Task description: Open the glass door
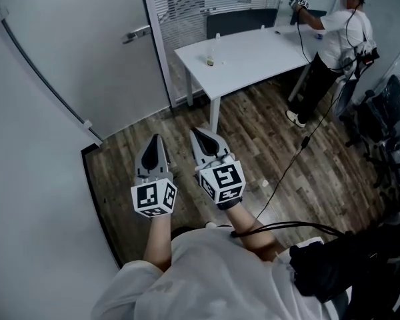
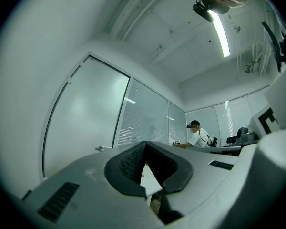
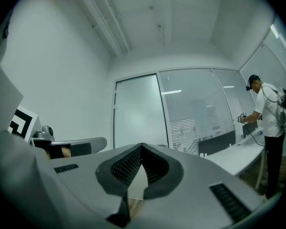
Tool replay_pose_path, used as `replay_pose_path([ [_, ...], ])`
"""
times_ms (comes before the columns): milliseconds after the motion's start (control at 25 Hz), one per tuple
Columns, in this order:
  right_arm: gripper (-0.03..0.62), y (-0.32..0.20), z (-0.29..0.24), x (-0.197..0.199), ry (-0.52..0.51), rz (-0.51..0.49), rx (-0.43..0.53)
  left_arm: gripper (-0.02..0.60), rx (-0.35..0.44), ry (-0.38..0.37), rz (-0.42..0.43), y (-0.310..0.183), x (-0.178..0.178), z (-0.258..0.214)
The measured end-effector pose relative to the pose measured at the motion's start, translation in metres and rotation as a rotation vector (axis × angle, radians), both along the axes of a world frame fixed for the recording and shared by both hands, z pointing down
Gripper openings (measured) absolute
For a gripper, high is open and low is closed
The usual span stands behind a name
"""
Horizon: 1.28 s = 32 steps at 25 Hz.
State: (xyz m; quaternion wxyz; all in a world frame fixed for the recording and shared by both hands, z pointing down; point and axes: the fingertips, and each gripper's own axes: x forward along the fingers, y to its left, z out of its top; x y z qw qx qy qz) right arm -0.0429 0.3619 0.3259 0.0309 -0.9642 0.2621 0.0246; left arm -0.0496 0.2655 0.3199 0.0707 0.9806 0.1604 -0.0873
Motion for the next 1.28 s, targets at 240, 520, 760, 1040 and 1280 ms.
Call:
replay_pose_path([
  [240, 0.002, -0.016, 0.007, 0.063, -0.024, -0.021, 0.024, 0.002, 0.022, -0.020, 0.002, -0.012, 0.059, 0.006],
  [520, 0.002, -0.053, 0.019, 0.145, -0.058, 0.009, 0.036, 0.002, 0.051, -0.005, -0.015, -0.060, 0.138, 0.002],
  [760, 0.002, -0.122, 0.011, 0.245, -0.031, 0.010, 0.040, 0.002, 0.030, -0.007, 0.004, -0.125, 0.238, 0.007],
  [1040, 0.002, -0.210, -0.022, 0.284, 0.007, -0.052, 0.069, 0.002, 0.055, 0.048, 0.015, -0.187, 0.265, -0.035],
  [1280, 0.002, -0.248, 0.007, 0.340, -0.028, -0.055, 0.029, 0.002, -0.005, -0.012, 0.038, -0.220, 0.331, 0.003],
])
